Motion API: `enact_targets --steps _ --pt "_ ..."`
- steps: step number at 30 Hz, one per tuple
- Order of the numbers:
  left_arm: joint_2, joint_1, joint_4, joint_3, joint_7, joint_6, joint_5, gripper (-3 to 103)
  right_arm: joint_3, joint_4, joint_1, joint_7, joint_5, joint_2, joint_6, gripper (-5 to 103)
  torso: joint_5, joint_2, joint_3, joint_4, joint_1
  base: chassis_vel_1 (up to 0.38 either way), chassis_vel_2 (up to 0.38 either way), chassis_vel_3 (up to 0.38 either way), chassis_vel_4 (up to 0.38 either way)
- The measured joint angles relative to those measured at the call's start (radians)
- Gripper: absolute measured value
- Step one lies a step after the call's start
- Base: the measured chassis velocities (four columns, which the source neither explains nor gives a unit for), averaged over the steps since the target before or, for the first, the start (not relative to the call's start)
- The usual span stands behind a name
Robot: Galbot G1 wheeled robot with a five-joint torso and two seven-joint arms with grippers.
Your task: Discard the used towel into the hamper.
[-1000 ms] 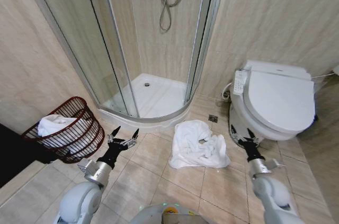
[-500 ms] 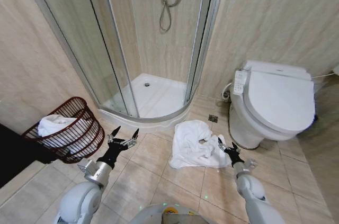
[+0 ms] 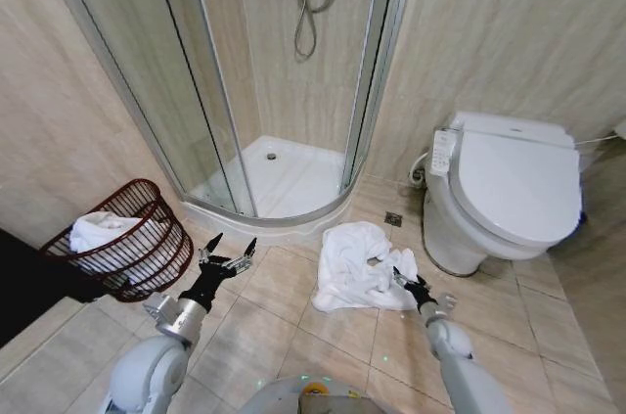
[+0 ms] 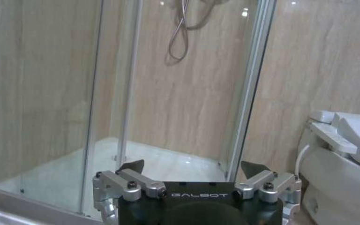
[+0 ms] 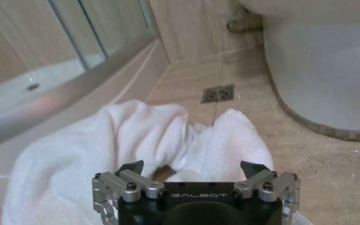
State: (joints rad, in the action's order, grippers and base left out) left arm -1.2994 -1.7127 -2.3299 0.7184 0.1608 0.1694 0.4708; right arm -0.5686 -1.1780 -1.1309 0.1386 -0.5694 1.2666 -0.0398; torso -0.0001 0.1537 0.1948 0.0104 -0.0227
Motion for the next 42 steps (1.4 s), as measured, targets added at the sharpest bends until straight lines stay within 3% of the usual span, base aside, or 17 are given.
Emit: enact_targets --steps 20,29,32,42 --pt "0.000 0.000 0.000 0.000 0.000 0.000 0.000 100 0.027 0.391 0.189 0.024 0.143 0.046 0.121 100 0.0002 0.000 0.000 0.0000 0.000 0.000 0.000 0.000 0.000" --pt "0.000 0.000 0.000 0.000 0.000 0.000 0.000 100 0.042 0.428 0.231 0.065 0.145 0.054 0.093 103 0.0000 0.000 0.000 -0.0001 0.000 0.000 0.000 0.000 0.000" --pt "0.000 0.000 0.000 0.000 0.000 0.000 0.000 100 0.041 0.435 0.238 0.073 0.145 0.061 0.093 100 0.0001 0.000 0.000 0.0000 0.000 0.000 0.000 0.000 0.000" --pt "0.000 0.000 0.000 0.000 0.000 0.000 0.000 100 0.040 0.417 0.226 0.088 0.160 0.080 0.094 73 0.0002 0.001 0.000 -0.0001 0.000 0.000 0.000 0.000 0.000"
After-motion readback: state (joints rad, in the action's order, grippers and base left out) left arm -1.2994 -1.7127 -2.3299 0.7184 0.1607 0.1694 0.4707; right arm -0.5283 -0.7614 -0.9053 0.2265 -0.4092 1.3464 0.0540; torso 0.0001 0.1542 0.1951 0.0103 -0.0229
